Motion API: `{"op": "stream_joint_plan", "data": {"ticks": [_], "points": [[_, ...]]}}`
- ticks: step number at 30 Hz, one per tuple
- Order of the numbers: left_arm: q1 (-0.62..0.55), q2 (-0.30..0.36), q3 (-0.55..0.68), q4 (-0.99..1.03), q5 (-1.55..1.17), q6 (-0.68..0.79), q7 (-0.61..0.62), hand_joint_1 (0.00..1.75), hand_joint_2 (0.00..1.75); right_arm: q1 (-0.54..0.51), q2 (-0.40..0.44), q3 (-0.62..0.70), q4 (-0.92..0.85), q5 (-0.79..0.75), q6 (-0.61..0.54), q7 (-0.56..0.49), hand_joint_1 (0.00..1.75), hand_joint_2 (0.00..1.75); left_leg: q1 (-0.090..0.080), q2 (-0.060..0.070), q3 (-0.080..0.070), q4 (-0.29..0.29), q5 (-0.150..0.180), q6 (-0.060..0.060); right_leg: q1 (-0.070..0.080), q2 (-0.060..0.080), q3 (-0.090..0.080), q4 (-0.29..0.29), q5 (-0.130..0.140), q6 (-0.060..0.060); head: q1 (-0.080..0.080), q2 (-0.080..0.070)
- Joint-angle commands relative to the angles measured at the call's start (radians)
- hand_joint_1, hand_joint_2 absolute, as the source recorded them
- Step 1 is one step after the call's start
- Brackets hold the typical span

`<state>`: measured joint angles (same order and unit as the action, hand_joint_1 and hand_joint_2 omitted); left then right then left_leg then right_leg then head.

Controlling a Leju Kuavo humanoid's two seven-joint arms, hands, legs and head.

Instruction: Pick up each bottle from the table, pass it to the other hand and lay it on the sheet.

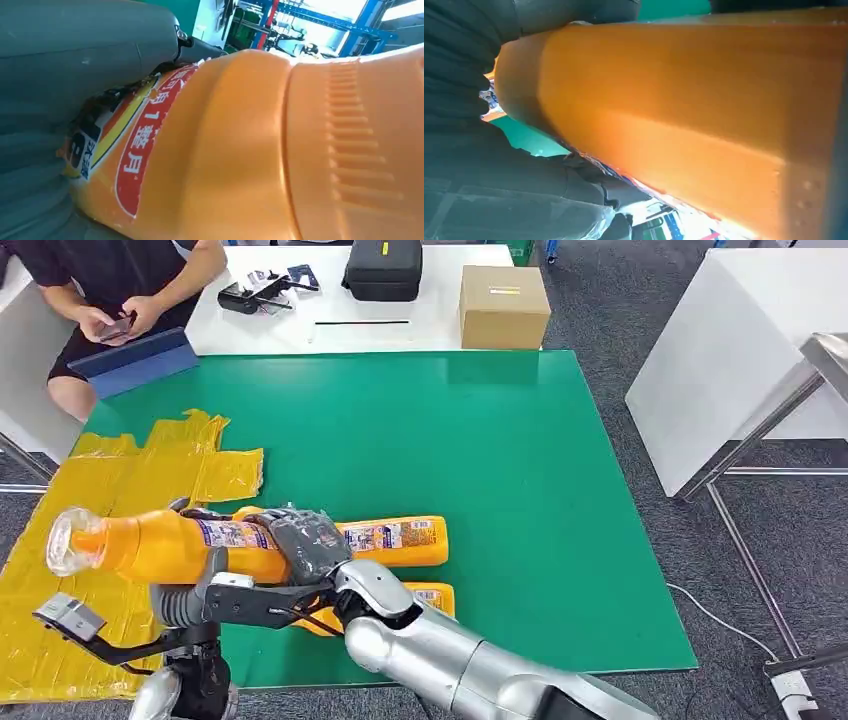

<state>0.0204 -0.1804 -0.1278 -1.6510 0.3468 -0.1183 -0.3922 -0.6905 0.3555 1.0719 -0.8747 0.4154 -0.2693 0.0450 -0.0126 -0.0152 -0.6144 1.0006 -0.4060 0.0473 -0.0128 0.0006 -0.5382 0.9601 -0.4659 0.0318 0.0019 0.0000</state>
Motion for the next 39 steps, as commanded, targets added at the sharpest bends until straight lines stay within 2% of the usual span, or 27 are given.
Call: {"op": "stream_joint_plan", "data": {"ticks": [1, 3, 4, 5, 7, 8, 14, 24, 28, 33, 37, 39], "points": [[-0.021, -0.012, 0.012, -0.034, -0.001, -0.008, 0.001, 1.75, 1.75, -0.006, -0.006, 0.064, 0.057, 0.023, 0.012, -0.009, 1.68, 1.75, 0.001, 0.001, 0.005, 0.000, -0.002, -0.004, 0.001, -0.001, 0.006, -0.001, -0.002, -0.002, 0.000, 0.000], [-0.016, -0.021, 0.021, -0.045, -0.005, -0.008, 0.005, 1.75, 1.75, -0.005, -0.006, 0.058, 0.058, 0.032, 0.008, -0.004, 1.71, 1.75, 0.001, 0.000, 0.005, 0.000, -0.002, -0.004, 0.001, -0.001, 0.006, -0.001, -0.002, -0.002, 0.000, 0.000], [-0.015, -0.024, 0.024, -0.050, -0.008, -0.009, 0.007, 1.75, 1.75, -0.005, -0.006, 0.055, 0.057, 0.038, 0.007, -0.003, 1.57, 1.75, 0.001, -0.001, 0.003, 0.000, -0.001, -0.003, 0.001, -0.002, 0.004, -0.001, -0.001, -0.002, 0.000, 0.000], [-0.012, -0.027, 0.028, -0.056, -0.011, -0.010, 0.009, 1.75, 1.75, -0.010, -0.006, 0.058, 0.057, 0.063, -0.006, -0.006, 0.00, 1.75, 0.001, -0.001, 0.002, 0.000, -0.001, -0.003, 0.001, -0.002, 0.003, -0.001, -0.001, -0.001, 0.000, 0.000], [-0.011, -0.028, 0.032, -0.060, -0.015, -0.009, 0.010, 1.75, 1.75, -0.011, -0.006, 0.052, 0.053, 0.062, 0.009, -0.006, 0.00, 1.75, 0.001, 0.000, 0.002, 0.000, 0.000, -0.002, 0.001, -0.001, 0.002, -0.001, 0.000, -0.001, 0.000, 0.000], [-0.009, -0.030, 0.037, -0.062, -0.030, 0.000, 0.008, 1.75, 1.75, -0.009, -0.006, 0.033, 0.050, 0.055, 0.014, -0.004, 0.00, 0.00, 0.001, 0.000, 0.003, 0.000, -0.001, -0.003, 0.001, -0.001, 0.004, -0.001, -0.001, -0.001, 0.000, 0.000], [-0.005, -0.030, 0.040, -0.066, -0.030, -0.003, 0.008, 1.75, 1.75, -0.016, -0.006, 0.022, 0.054, 0.068, 0.016, -0.003, 0.00, 0.00, 0.001, -0.001, 0.002, 0.000, 0.000, -0.003, 0.001, -0.001, 0.003, -0.001, -0.001, -0.001, 0.000, 0.000], [-0.005, -0.024, 0.054, -0.062, -0.045, -0.004, -0.002, 1.75, 1.75, 0.042, -0.006, -0.181, 0.007, 0.271, 0.041, -0.030, 0.00, 0.00, 0.001, -0.001, 0.002, 0.000, 0.000, -0.003, 0.001, -0.002, 0.003, -0.001, -0.001, -0.001, 0.000, 0.000], [0.003, -0.026, 0.115, -0.075, -0.070, 0.011, -0.010, 1.75, 1.75, 0.120, -0.074, -0.337, -0.185, 0.363, 0.081, -0.051, 0.00, 0.00, 0.001, -0.002, 0.002, 0.000, 0.000, -0.003, 0.001, -0.003, 0.003, -0.001, -0.001, -0.001, 0.000, 0.000], [0.040, -0.062, 0.310, -0.131, -0.178, 0.013, -0.019, 1.75, 1.75, 0.213, -0.195, -0.521, -0.541, 0.408, 0.186, -0.053, 0.00, 0.00, 0.001, -0.003, 0.002, 0.001, -0.001, -0.003, 0.001, -0.003, 0.004, -0.001, -0.001, -0.001, 0.000, 0.000], [0.042, -0.076, 0.346, -0.134, -0.183, -0.025, -0.013, 1.75, 1.75, 0.230, -0.188, -0.542, -0.559, 0.419, 0.215, -0.060, 0.00, 0.00, 0.000, -0.002, 0.001, 0.000, 0.000, -0.002, 0.000, -0.002, 0.002, -0.001, 0.000, -0.001, 0.000, 0.000], [0.042, -0.093, 0.377, -0.144, -0.249, 0.014, -0.032, 1.75, 1.75, 0.243, -0.195, -0.550, -0.576, 0.431, 0.199, -0.069, 0.00, 0.00, 0.000, -0.002, 0.001, 0.000, 0.000, -0.002, 0.001, -0.003, 0.002, -0.001, 0.000, -0.001, 0.000, 0.000]]}}
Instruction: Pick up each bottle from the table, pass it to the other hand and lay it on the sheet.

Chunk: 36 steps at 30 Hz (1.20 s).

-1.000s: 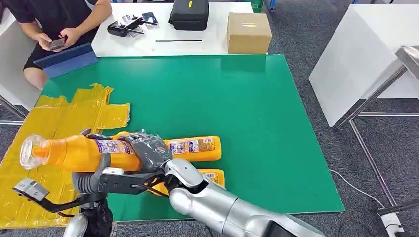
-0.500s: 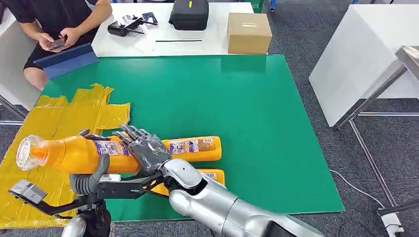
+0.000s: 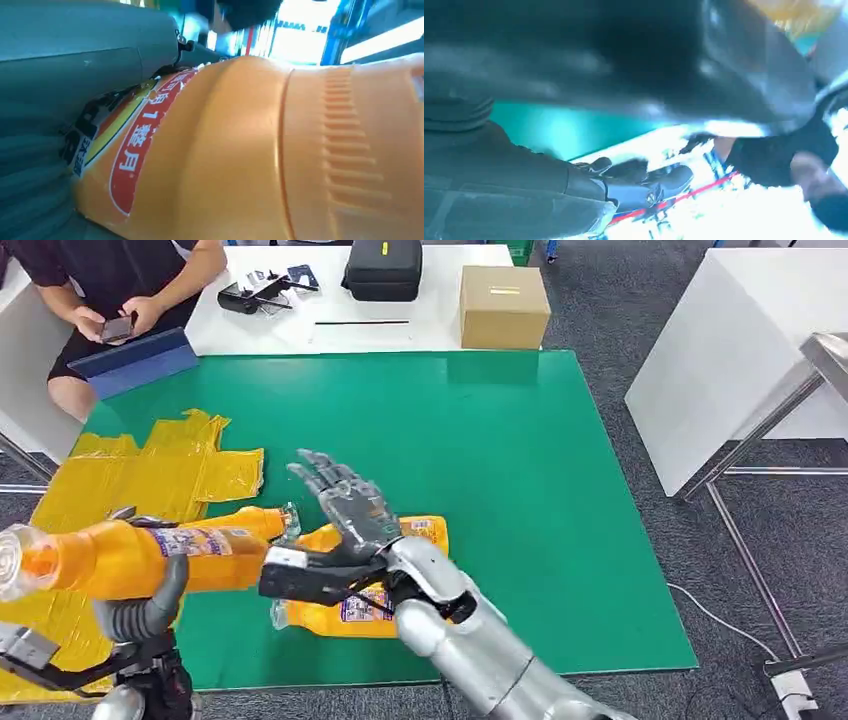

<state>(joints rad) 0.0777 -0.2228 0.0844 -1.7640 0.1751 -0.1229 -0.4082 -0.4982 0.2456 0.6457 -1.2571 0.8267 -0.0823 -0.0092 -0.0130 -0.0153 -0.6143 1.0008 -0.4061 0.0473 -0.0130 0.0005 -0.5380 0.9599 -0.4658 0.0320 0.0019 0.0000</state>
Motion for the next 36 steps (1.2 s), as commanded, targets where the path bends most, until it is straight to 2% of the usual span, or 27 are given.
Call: {"op": "stream_joint_plan", "data": {"ticks": [1, 5, 8, 11, 13, 15, 21, 26, 29, 36], "points": [[0.000, -0.056, 0.209, -0.053, -0.135, 0.054, -0.032, 1.75, 1.75, 0.076, -0.112, -0.140, -0.245, 0.030, 0.007, -0.017, 0.00, 0.00, 0.001, -0.002, 0.003, 0.000, -0.001, -0.003, 0.001, -0.003, 0.004, -0.001, -0.001, -0.001, 0.000, 0.000], [0.059, -0.083, 0.386, -0.125, -0.387, 0.126, -0.077, 1.75, 1.75, 0.171, -0.178, -0.250, -0.401, 0.049, 0.067, -0.051, 0.00, 0.00, 0.002, -0.001, 0.004, 0.000, -0.002, -0.003, 0.002, -0.001, 0.006, -0.002, -0.001, -0.001, 0.000, 0.000], [0.071, -0.119, 0.493, -0.125, -0.516, 0.106, -0.081, 1.75, 1.75, 0.207, -0.176, -0.344, -0.441, 0.086, 0.100, -0.085, 0.00, 0.00, 0.001, 0.000, 0.003, 0.000, -0.002, -0.002, 0.001, -0.001, 0.004, -0.001, -0.001, -0.001, 0.000, 0.000], [0.069, -0.120, 0.504, -0.109, -0.522, 0.103, -0.090, 1.75, 1.75, 0.203, -0.175, -0.356, -0.437, 0.086, 0.108, -0.092, 0.00, 0.00, 0.001, 0.000, 0.004, 0.000, -0.002, -0.004, 0.001, -0.001, 0.005, -0.001, -0.002, -0.001, 0.000, 0.000], [0.063, -0.103, 0.507, -0.081, -0.677, 0.182, -0.098, 1.75, 1.75, 0.189, -0.162, -0.385, -0.425, 0.087, 0.116, -0.095, 0.00, 0.00, 0.001, -0.001, 0.004, 0.000, -0.002, -0.004, 0.001, -0.002, 0.004, -0.001, -0.001, -0.002, 0.000, 0.000], [0.070, -0.061, 0.479, -0.038, -0.855, 0.274, -0.098, 1.75, 1.75, 0.174, -0.154, -0.414, -0.413, 0.084, 0.135, -0.100, 0.00, 0.00, 0.001, -0.001, 0.002, 0.000, -0.001, -0.003, 0.000, -0.002, 0.002, -0.001, -0.001, -0.001, 0.000, 0.000], [0.097, 0.004, 0.367, 0.094, -1.164, 0.331, -0.047, 1.75, 1.75, 0.164, -0.133, -0.423, -0.382, 0.089, 0.166, -0.117, 0.00, 0.00, 0.000, 0.001, 0.006, -0.002, -0.001, -0.005, 0.000, 0.000, 0.005, -0.002, 0.000, -0.003, 0.000, 0.000], [0.093, 0.012, 0.348, 0.136, -1.197, 0.360, -0.044, 1.75, 1.75, 0.153, -0.130, -0.421, -0.374, 0.089, 0.166, -0.118, 0.00, 0.00, 0.000, -0.001, 0.003, -0.001, 0.000, -0.003, 0.000, -0.001, 0.003, -0.001, 0.000, -0.001, 0.000, 0.000], [0.107, 0.041, 0.307, 0.170, -1.256, 0.390, -0.035, 1.75, 1.75, 0.160, -0.137, -0.416, -0.374, 0.086, 0.171, -0.121, 0.00, 0.00, 0.001, 0.001, 0.006, -0.001, -0.001, -0.005, 0.000, 0.000, 0.006, -0.002, -0.001, -0.002, 0.000, 0.000], [0.097, 0.091, 0.206, 0.328, -1.380, 0.548, -0.022, 1.75, 1.75, 0.163, -0.180, -0.387, -0.344, 0.035, 0.163, -0.130, 0.00, 0.00, 0.000, -0.001, 0.003, -0.002, 0.001, -0.003, 0.000, -0.001, 0.003, -0.002, 0.001, -0.001, 0.000, 0.000]]}}
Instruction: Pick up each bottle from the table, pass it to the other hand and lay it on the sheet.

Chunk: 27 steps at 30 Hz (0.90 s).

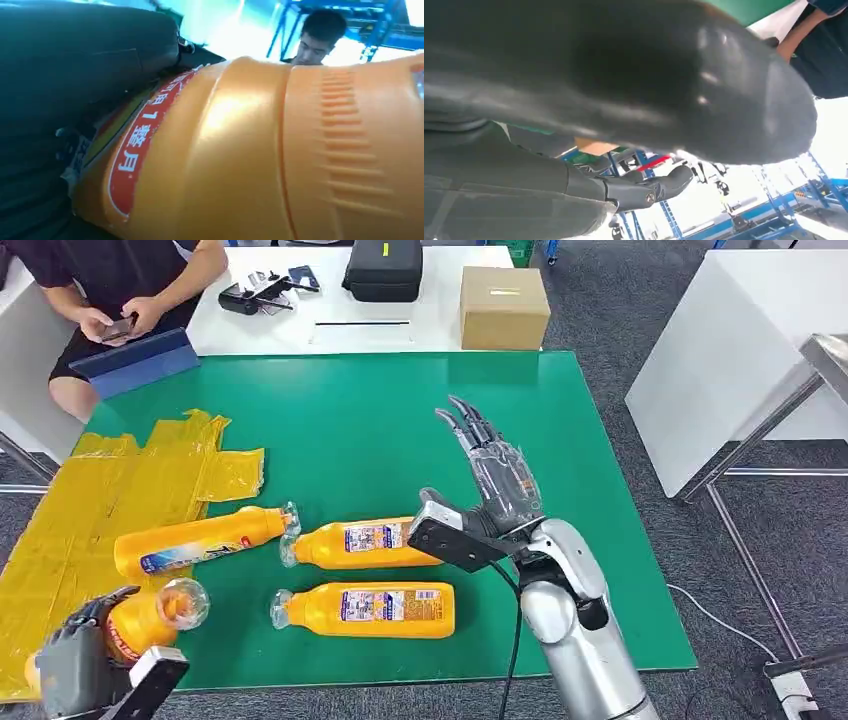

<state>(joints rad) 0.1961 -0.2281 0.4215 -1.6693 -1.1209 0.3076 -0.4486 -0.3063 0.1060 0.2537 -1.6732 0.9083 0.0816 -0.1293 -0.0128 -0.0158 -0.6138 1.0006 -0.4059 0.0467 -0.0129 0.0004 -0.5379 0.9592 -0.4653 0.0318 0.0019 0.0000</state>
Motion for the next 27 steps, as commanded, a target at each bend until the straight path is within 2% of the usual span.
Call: {"op": "stream_joint_plan", "data": {"ticks": [1, 9, 10, 11, 12, 14, 15, 18, 27], "points": [[-0.029, 0.103, -0.146, 0.259, -0.089, 0.136, 0.016, 1.75, 1.75, -0.032, -0.048, 0.012, 0.082, -0.060, -0.001, -0.014, 0.00, 0.00, 0.000, 0.000, 0.005, -0.003, 0.000, -0.003, 0.000, -0.001, 0.005, -0.002, 0.000, -0.002, 0.000, 0.000], [-0.018, 0.108, -0.175, 0.282, -0.080, 0.169, 0.027, 1.75, 1.75, -0.036, -0.073, 0.042, 0.105, -0.097, -0.012, -0.016, 0.00, 0.00, 0.000, 0.001, 0.004, -0.002, 0.000, -0.003, 0.000, 0.000, 0.005, -0.002, 0.000, -0.001, 0.000, 0.000], [-0.015, 0.108, -0.177, 0.284, -0.080, 0.171, 0.028, 0.10, 1.75, -0.036, -0.075, 0.045, 0.110, -0.100, -0.012, -0.016, 0.00, 0.00, 0.000, 0.000, 0.003, -0.001, 0.000, -0.002, 0.000, 0.000, 0.004, -0.001, 0.000, -0.001, 0.000, 0.000], [-0.015, 0.108, -0.177, 0.284, -0.080, 0.171, 0.028, 0.10, 1.75, -0.036, -0.075, 0.045, 0.110, -0.100, -0.012, -0.016, 0.00, 0.00, 0.000, 0.002, 0.006, -0.002, -0.001, -0.004, 0.000, 0.001, 0.006, -0.002, 0.000, -0.002, 0.000, 0.000], [-0.013, 0.109, -0.179, 0.288, -0.079, 0.172, 0.028, 0.00, 1.75, -0.038, -0.077, 0.048, 0.117, -0.105, -0.013, -0.018, 0.00, 0.00, 0.000, 0.001, 0.004, -0.002, 0.000, -0.003, 0.000, 0.001, 0.004, -0.001, 0.000, -0.001, 0.000, 0.000], [-0.010, 0.111, -0.177, 0.288, -0.079, 0.173, 0.028, 0.00, 1.75, -0.033, -0.079, 0.049, 0.120, -0.106, -0.013, -0.019, 0.00, 0.00, 0.000, 0.002, 0.005, -0.001, -0.001, -0.003, 0.000, 0.001, 0.005, -0.002, 0.000, -0.002, 0.000, 0.000], [-0.007, 0.110, -0.175, 0.283, -0.071, 0.177, 0.033, 0.00, 0.00, -0.032, -0.088, 0.058, 0.123, -0.113, -0.019, -0.023, 0.00, 0.00, 0.000, 0.003, 0.007, -0.002, -0.001, -0.005, 0.000, 0.002, 0.007, -0.002, 0.000, -0.002, 0.000, 0.000], [0.004, 0.118, -0.171, 0.268, -0.044, 0.171, 0.035, 0.00, 0.00, -0.020, -0.107, 0.072, 0.125, -0.133, -0.035, -0.027, 0.00, 0.00, 0.000, 0.001, 0.003, -0.001, 0.000, -0.002, 0.001, 0.001, 0.004, -0.001, 0.000, -0.001, 0.000, 0.000], [0.032, 0.135, -0.163, 0.265, -0.011, 0.166, 0.018, 0.00, 0.00, -0.026, -0.114, 0.087, 0.137, -0.149, -0.044, -0.030, 0.00, 0.00, 0.000, 0.002, 0.004, -0.001, -0.001, -0.003, 0.000, 0.001, 0.004, -0.001, 0.000, -0.001, 0.000, 0.000]]}}
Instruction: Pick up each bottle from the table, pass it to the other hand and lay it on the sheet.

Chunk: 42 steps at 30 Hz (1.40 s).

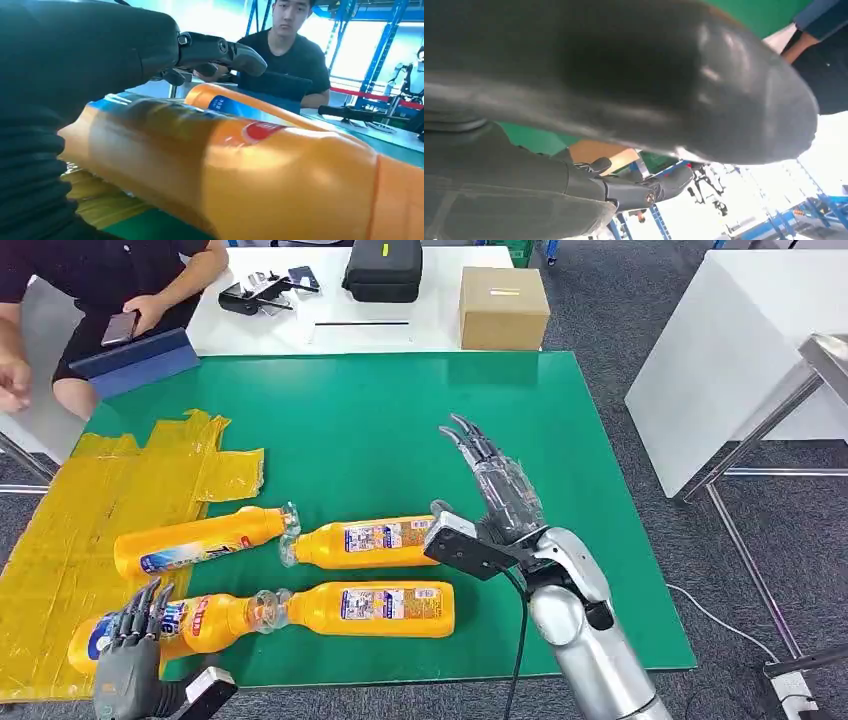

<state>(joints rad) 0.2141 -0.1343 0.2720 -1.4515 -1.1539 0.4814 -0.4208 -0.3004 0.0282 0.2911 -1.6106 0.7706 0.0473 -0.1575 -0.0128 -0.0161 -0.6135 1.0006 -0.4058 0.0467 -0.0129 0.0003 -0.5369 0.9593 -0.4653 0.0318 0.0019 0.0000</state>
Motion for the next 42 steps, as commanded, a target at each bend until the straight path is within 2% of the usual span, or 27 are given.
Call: {"op": "stream_joint_plan", "data": {"ticks": [1, 9, 19, 23, 26, 30, 32, 35, 40, 41, 42], "points": [[0.014, 0.041, -0.014, 0.047, 0.022, -0.008, -0.010, 0.00, 0.00, -0.032, -0.037, 0.049, 0.074, -0.012, -0.009, -0.002, 0.00, 0.00, 0.000, 0.002, 0.002, -0.001, 0.000, -0.002, 0.000, 0.001, 0.002, -0.001, 0.000, -0.001, 0.000, 0.000], [0.013, 0.040, -0.012, 0.045, 0.061, -0.008, -0.025, 0.00, 0.00, -0.031, -0.044, 0.054, 0.075, -0.017, -0.011, 0.000, 0.00, 0.00, 0.000, 0.002, 0.004, -0.001, -0.001, -0.003, 0.000, 0.001, 0.003, -0.001, 0.000, -0.001, 0.000, 0.000], [0.048, 0.026, 0.076, -0.074, 0.337, -0.108, -0.127, 0.00, 0.00, -0.020, -0.060, 0.060, 0.078, -0.025, -0.016, 0.004, 0.00, 0.00, 0.001, 0.004, 0.005, 0.000, -0.002, -0.004, 0.001, 0.002, 0.004, -0.001, -0.001, -0.002, 0.000, 0.000], [0.068, -0.005, 0.135, -0.154, 0.477, -0.184, -0.199, 0.00, 0.00, 0.000, -0.091, 0.063, 0.075, -0.042, -0.030, 0.001, 0.00, 0.00, 0.001, 0.003, 0.004, 0.000, -0.002, -0.003, 0.001, 0.001, 0.004, -0.001, -0.001, -0.002, 0.000, 0.000], [0.077, -0.070, 0.206, -0.260, 0.628, -0.271, -0.271, 0.00, 0.00, 0.035, -0.117, 0.078, 0.070, -0.046, -0.043, -0.009, 0.00, 0.00, 0.002, 0.003, 0.004, 0.001, -0.002, -0.003, 0.001, 0.001, 0.004, -0.001, -0.001, -0.001, 0.000, 0.000], [0.076, -0.091, 0.262, -0.380, 0.964, -0.378, -0.277, 0.00, 0.00, 0.054, -0.126, 0.101, 0.074, -0.031, -0.055, -0.002, 0.00, 0.00, 0.002, 0.002, 0.004, 0.001, -0.003, -0.003, 0.002, 0.001, 0.004, -0.001, -0.001, -0.001, 0.000, 0.000], [0.071, -0.093, 0.280, -0.399, 1.019, -0.397, -0.277, 0.00, 0.00, 0.053, -0.128, 0.109, 0.086, -0.020, -0.062, 0.003, 0.00, 0.00, 0.002, 0.002, 0.002, 0.000, -0.001, -0.002, 0.002, 0.001, 0.002, -0.001, 0.000, -0.001, 0.000, 0.000], [0.048, -0.124, 0.348, -0.448, 1.210, -0.519, -0.277, 0.00, 0.00, 0.043, -0.127, 0.138, 0.142, 0.007, -0.069, 0.015, 0.00, 0.00, 0.002, 0.003, 0.003, 0.001, -0.002, -0.003, 0.002, 0.002, 0.003, -0.001, 0.000, -0.002, 0.000, 0.000], [0.032, -0.153, 0.319, -0.482, 1.165, -0.540, -0.277, 0.00, 0.00, 0.060, -0.101, 0.154, 0.146, 0.030, -0.076, 0.028, 0.00, 0.00, 0.002, 0.002, 0.004, 0.000, -0.001, -0.003, 0.001, 0.001, 0.004, -0.001, 0.000, -0.002, 0.000, 0.000], [0.034, -0.152, 0.291, -0.475, 1.146, -0.530, -0.277, 0.00, 0.00, 0.061, -0.089, 0.161, 0.144, 0.043, -0.069, 0.035, 0.00, 1.75, 0.002, 0.001, 0.003, 0.000, -0.001, -0.003, 0.001, 0.000, 0.003, -0.001, 0.000, -0.001, 0.000, 0.000], [0.034, -0.152, 0.291, -0.475, 1.146, -0.530, -0.277, 0.00, 0.00, 0.061, -0.089, 0.161, 0.144, 0.043, -0.069, 0.035, 0.00, 1.75, 0.001, 0.001, 0.004, 0.000, -0.001, -0.003, 0.001, 0.000, 0.003, -0.001, 0.000, -0.001, 0.000, 0.000]]}}
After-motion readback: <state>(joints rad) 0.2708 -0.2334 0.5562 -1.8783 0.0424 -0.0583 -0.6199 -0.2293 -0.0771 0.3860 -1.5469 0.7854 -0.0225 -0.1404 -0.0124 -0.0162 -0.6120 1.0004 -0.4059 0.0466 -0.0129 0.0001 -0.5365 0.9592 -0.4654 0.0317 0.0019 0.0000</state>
